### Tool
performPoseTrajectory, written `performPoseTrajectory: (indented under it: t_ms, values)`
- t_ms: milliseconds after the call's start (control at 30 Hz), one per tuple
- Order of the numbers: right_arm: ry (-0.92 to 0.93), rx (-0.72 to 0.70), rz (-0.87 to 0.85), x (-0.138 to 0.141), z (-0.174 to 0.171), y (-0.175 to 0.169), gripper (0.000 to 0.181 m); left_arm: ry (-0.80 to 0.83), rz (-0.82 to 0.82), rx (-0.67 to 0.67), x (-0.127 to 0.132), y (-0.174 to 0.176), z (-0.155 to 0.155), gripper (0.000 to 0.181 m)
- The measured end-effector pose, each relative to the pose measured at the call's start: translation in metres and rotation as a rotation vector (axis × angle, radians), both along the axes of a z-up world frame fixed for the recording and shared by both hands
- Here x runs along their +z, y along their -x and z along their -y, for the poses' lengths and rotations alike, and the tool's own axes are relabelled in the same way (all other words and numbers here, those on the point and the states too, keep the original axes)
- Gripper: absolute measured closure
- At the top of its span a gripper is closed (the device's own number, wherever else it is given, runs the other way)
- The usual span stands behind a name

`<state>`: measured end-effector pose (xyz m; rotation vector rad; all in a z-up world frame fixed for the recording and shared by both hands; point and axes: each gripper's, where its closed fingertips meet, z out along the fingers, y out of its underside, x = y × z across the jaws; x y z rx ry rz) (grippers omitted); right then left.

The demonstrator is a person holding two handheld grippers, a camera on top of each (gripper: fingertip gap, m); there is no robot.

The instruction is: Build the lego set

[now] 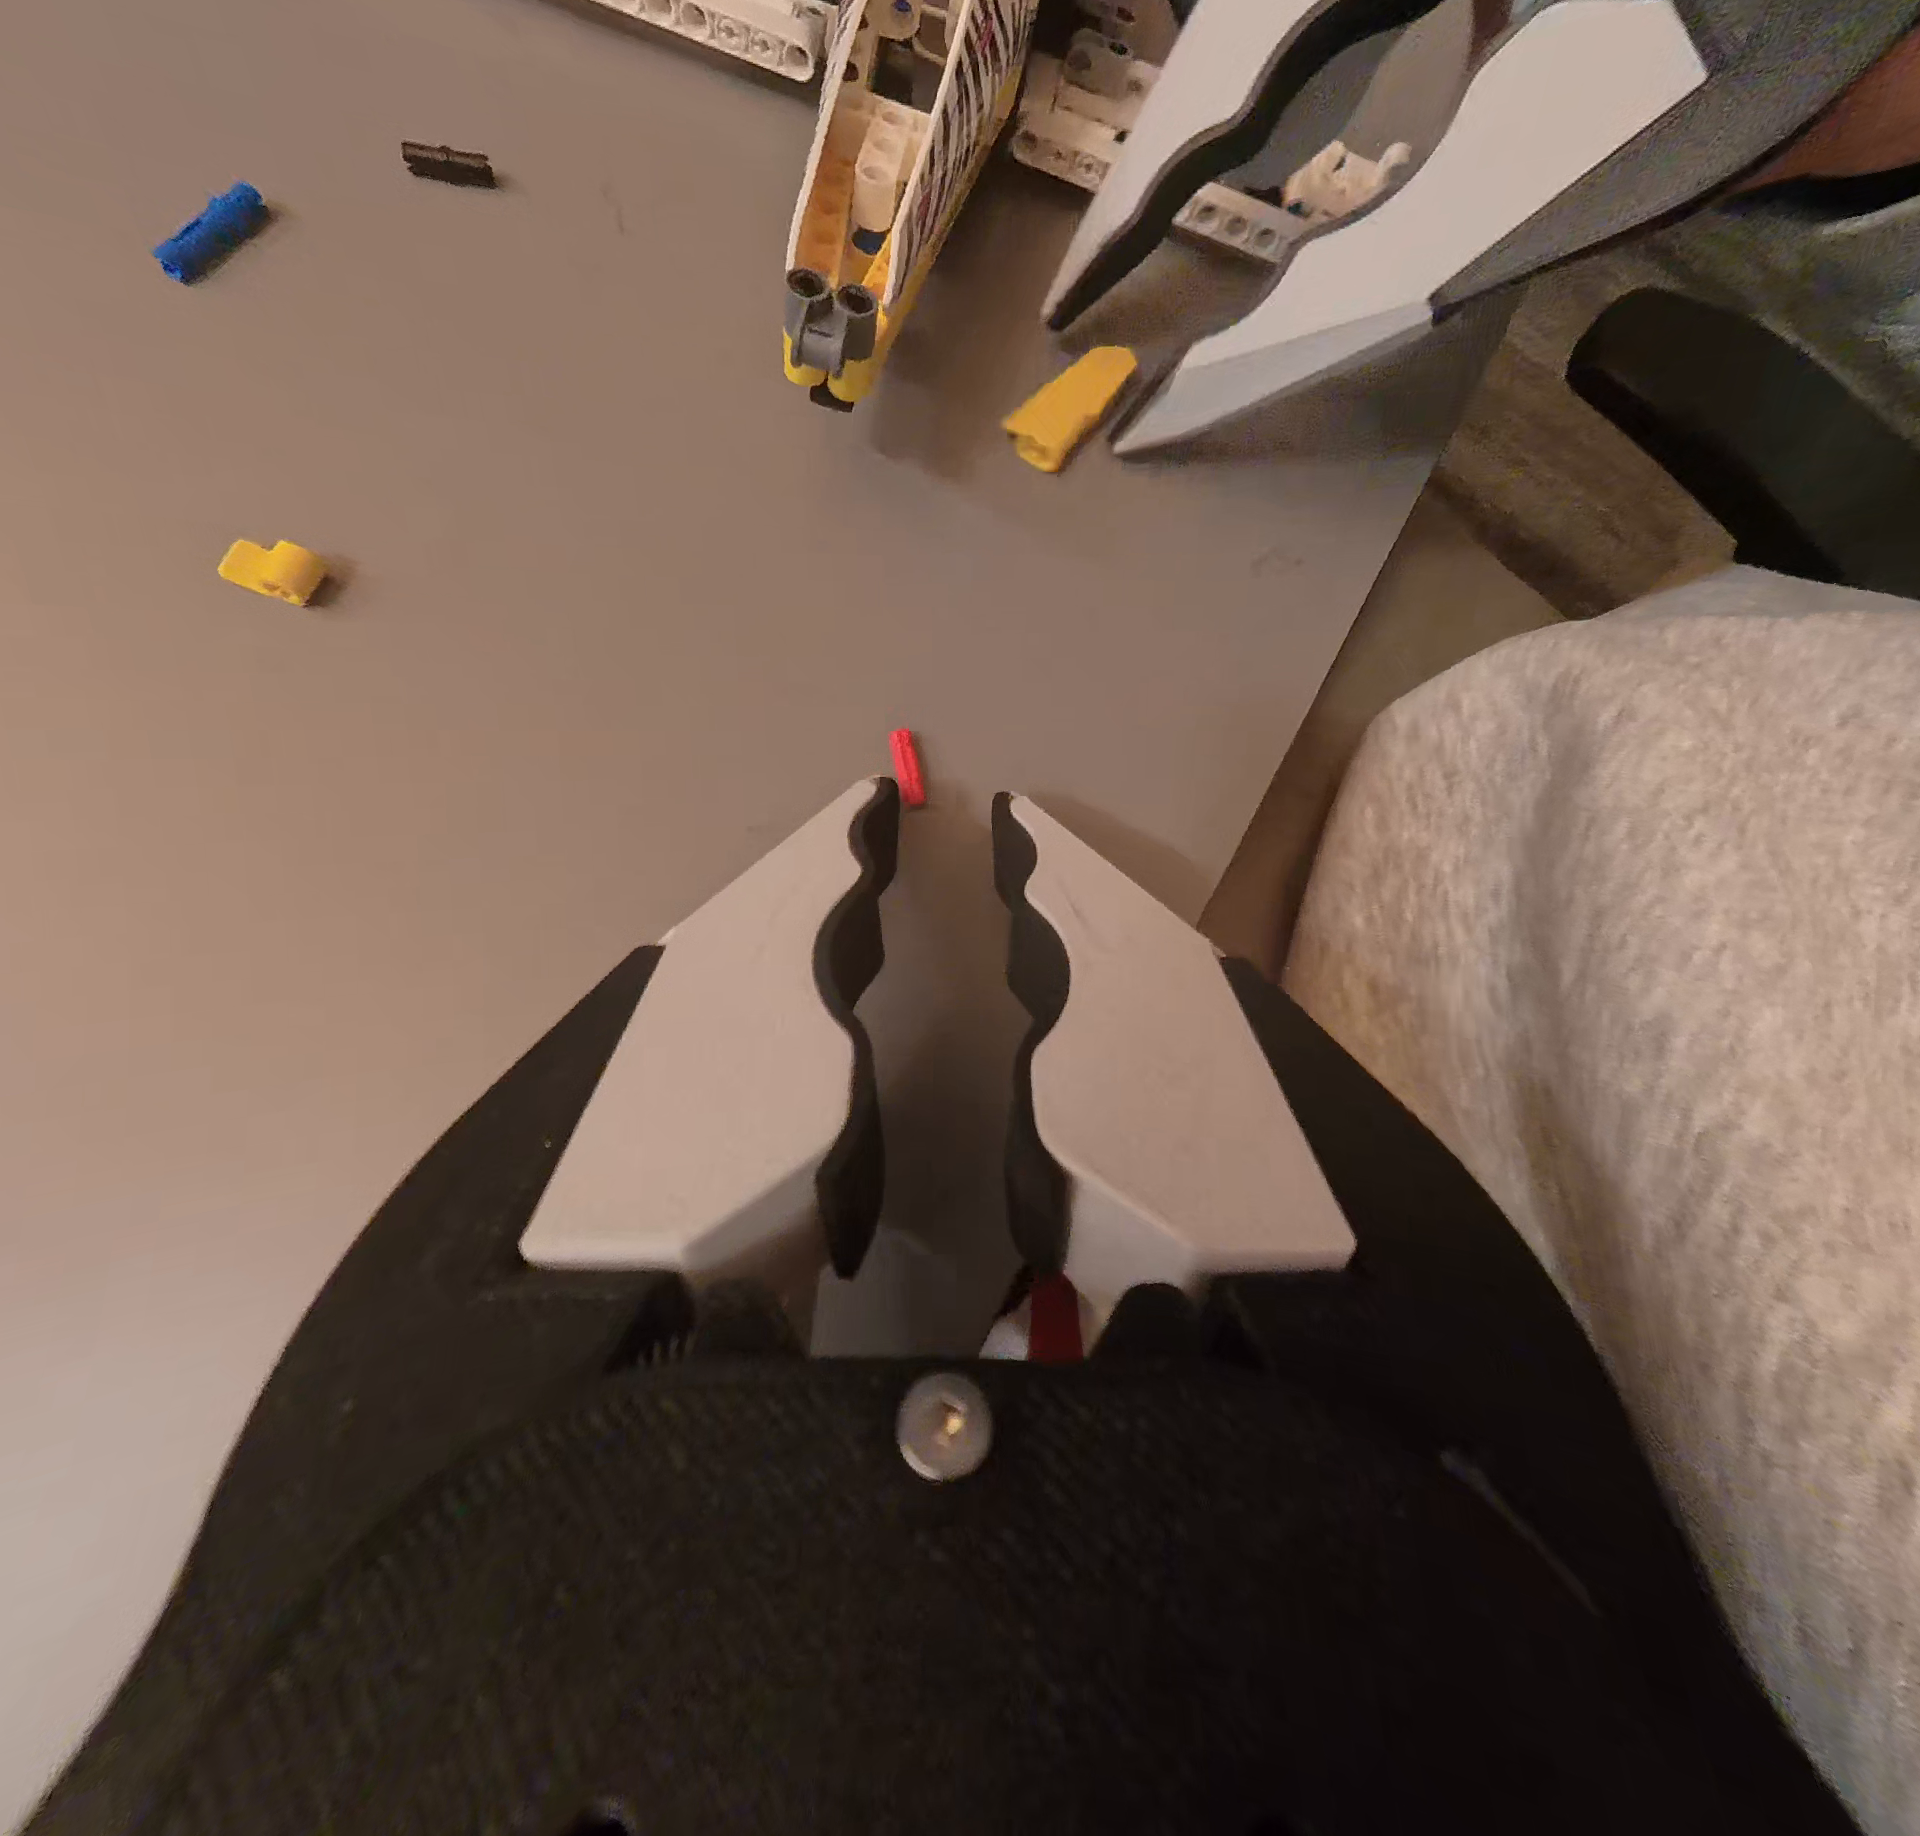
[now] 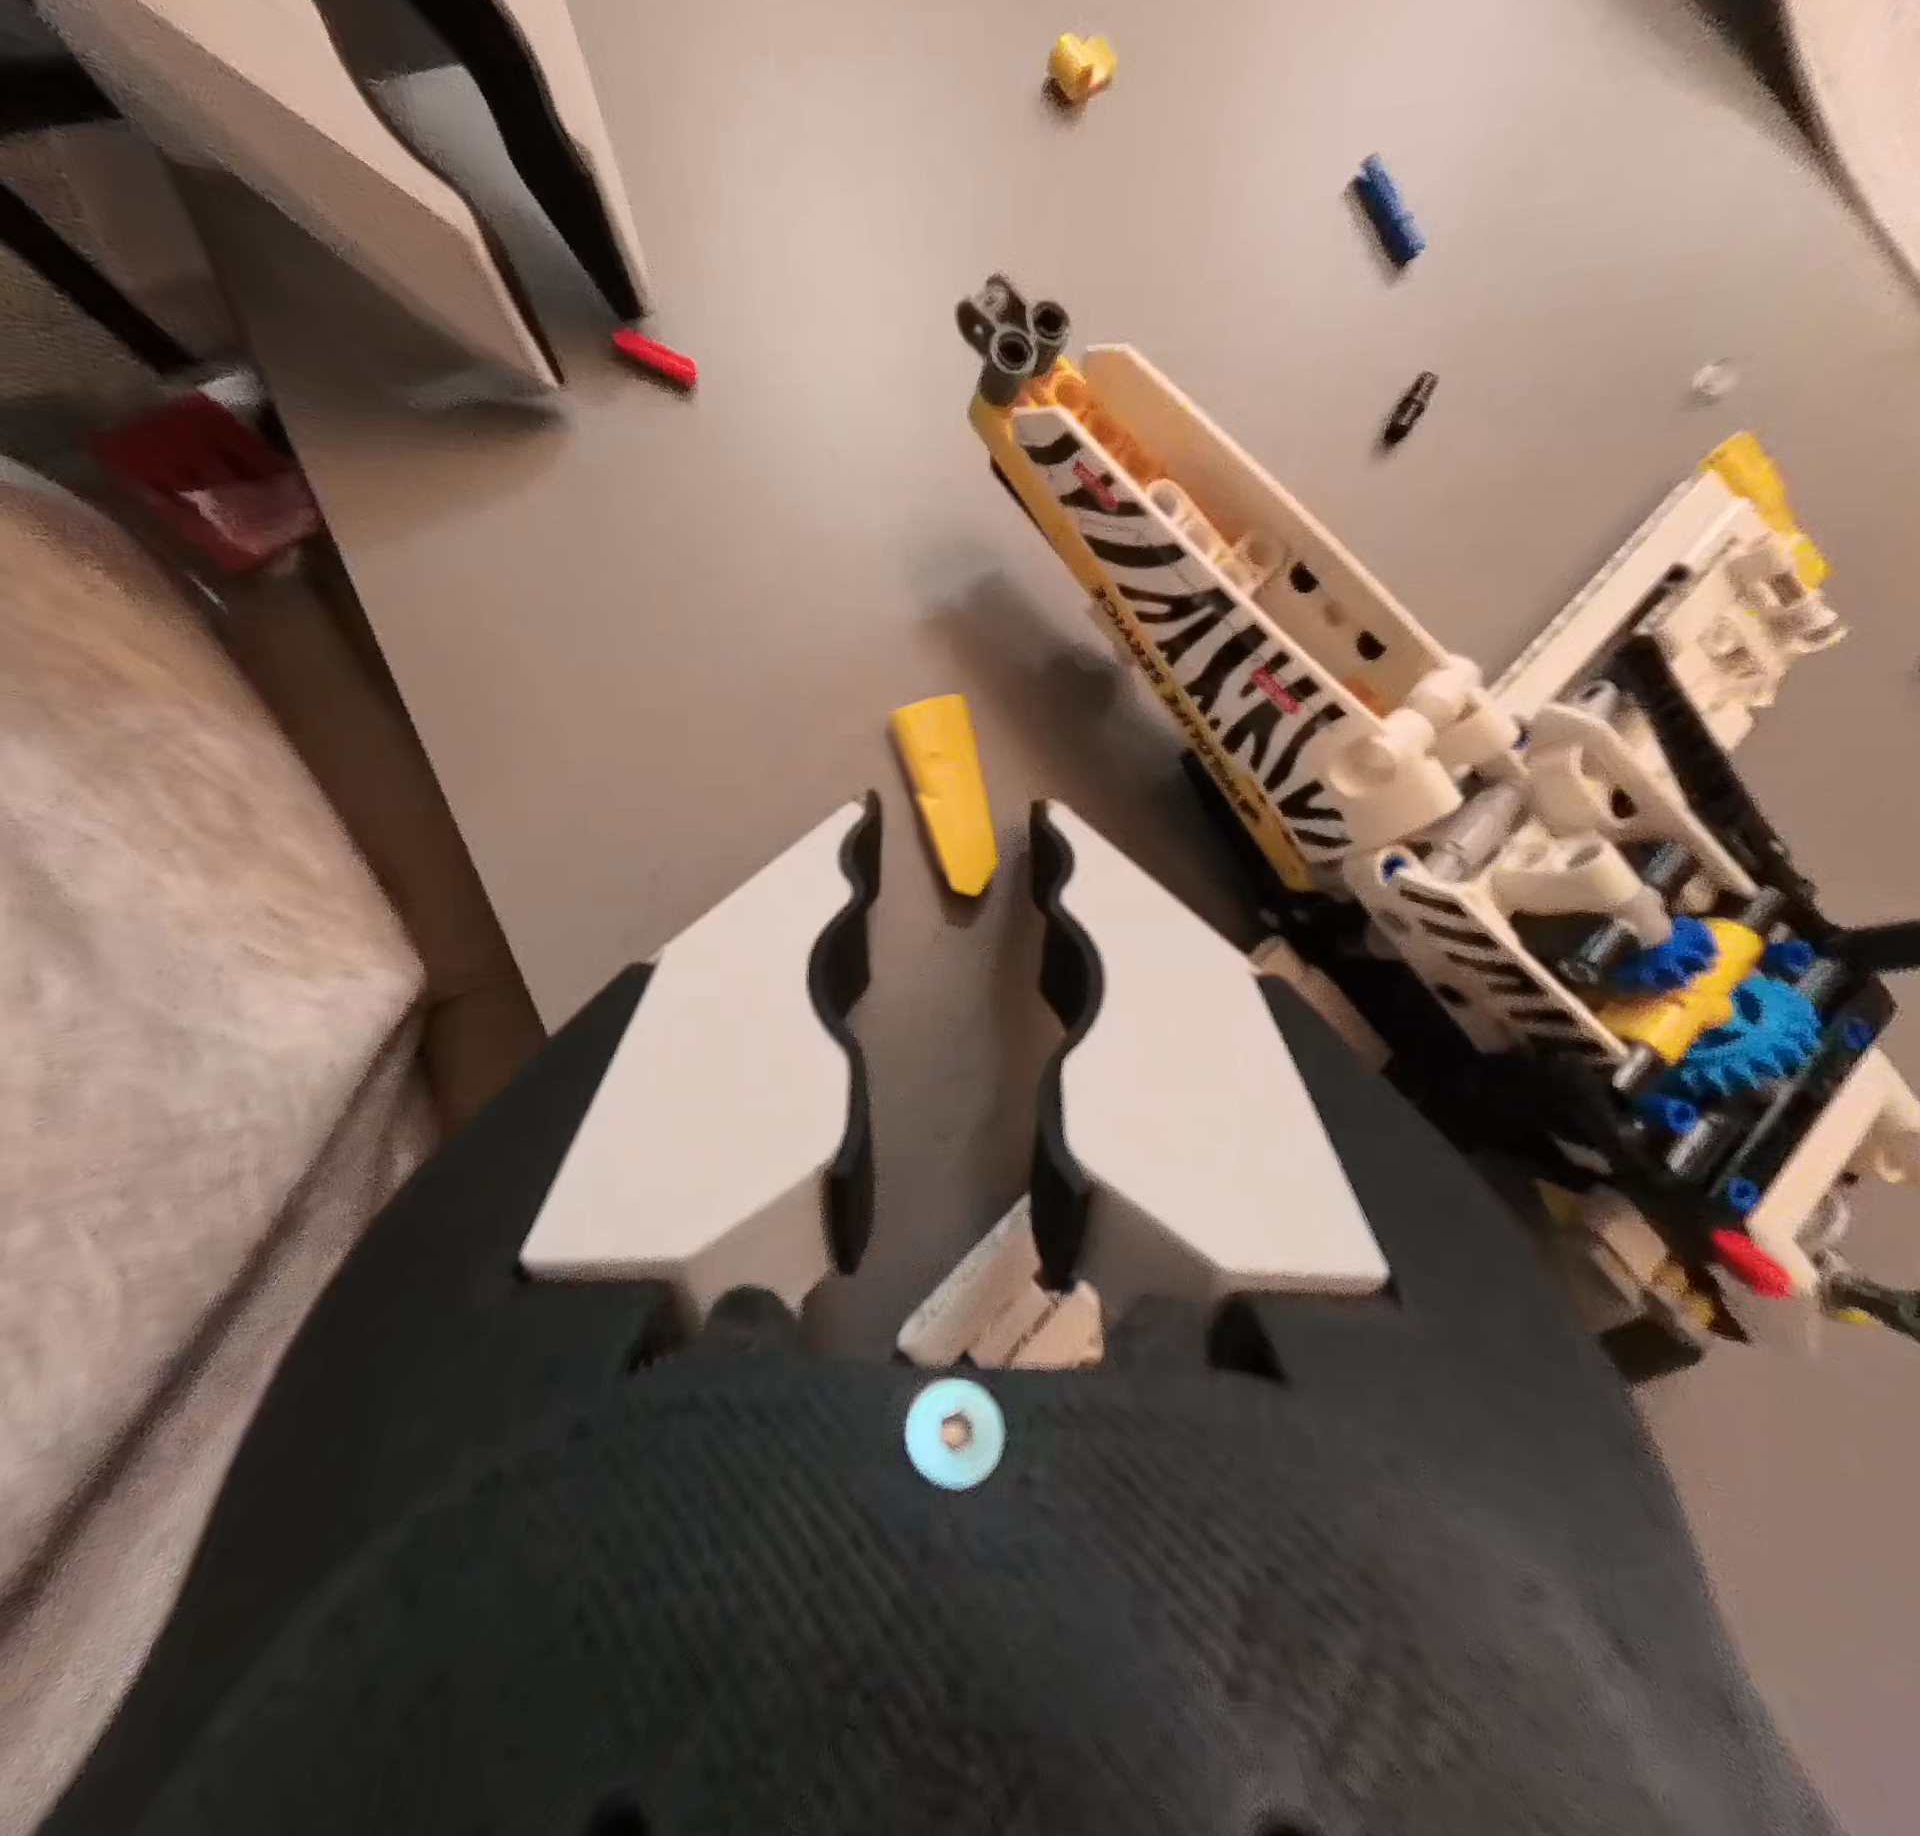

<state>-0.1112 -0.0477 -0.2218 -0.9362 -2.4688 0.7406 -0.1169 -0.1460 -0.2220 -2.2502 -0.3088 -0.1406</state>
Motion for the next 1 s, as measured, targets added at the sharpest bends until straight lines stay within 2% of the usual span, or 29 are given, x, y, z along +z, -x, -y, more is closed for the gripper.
performPoseTrajectory:
  t_ms: [67, 167, 267, 367, 433, 500, 533, 600, 633, 733, 800, 900, 1000]
  values:
    - [0.031, 0.015, 0.053, -0.002, 0.003, -0.001, 0.153, -0.018, 0.010, -0.001, 0.003, -0.002, -0.002, 0.166]
    - [0.104, 0.024, 0.134, -0.003, 0.007, -0.005, 0.170, -0.057, 0.048, -0.010, 0.010, -0.006, -0.006, 0.166]
    - [0.123, 0.031, 0.114, -0.002, 0.009, -0.005, 0.171, -0.121, 0.140, -0.031, 0.018, -0.013, -0.014, 0.165]
    - [0.139, 0.120, -0.101, 0.020, 0.025, -0.004, 0.171, -0.234, 0.279, -0.042, 0.032, -0.022, -0.027, 0.162]
    - [0.143, 0.213, -0.297, 0.044, 0.042, -0.010, 0.171, -0.342, 0.410, -0.021, 0.046, -0.023, -0.036, 0.151]
    - [0.067, 0.277, -0.476, 0.058, 0.051, -0.014, 0.171, -0.467, 0.546, -0.021, 0.063, -0.024, -0.043, 0.146]
    - [0.004, 0.291, -0.530, 0.060, 0.051, -0.015, 0.171, -0.506, 0.597, -0.033, 0.069, -0.025, -0.044, 0.148]
    - [-0.071, 0.309, -0.599, 0.061, 0.051, -0.016, 0.172, -0.502, 0.606, -0.073, 0.070, -0.031, -0.046, 0.175]
    - [-0.069, 0.310, -0.601, 0.061, 0.052, -0.017, 0.171, -0.495, 0.573, -0.080, 0.069, -0.031, -0.045, 0.175]
    - [0.048, 0.314, -0.536, 0.063, 0.055, -0.026, 0.171, -0.485, 0.485, -0.131, 0.069, -0.038, -0.043, 0.176]
    - [0.234, 0.336, -0.412, 0.068, 0.063, -0.038, 0.163, -0.524, 0.425, -0.194, 0.076, -0.046, -0.040, 0.177]
    - [0.600, 0.359, -0.071, 0.078, 0.075, -0.060, 0.136, -0.566, 0.293, -0.287, 0.081, -0.062, -0.032, 0.177]
    - [0.886, 0.371, 0.250, 0.087, 0.079, -0.073, 0.136, -0.581, 0.154, -0.335, 0.083, -0.072, -0.027, 0.176]
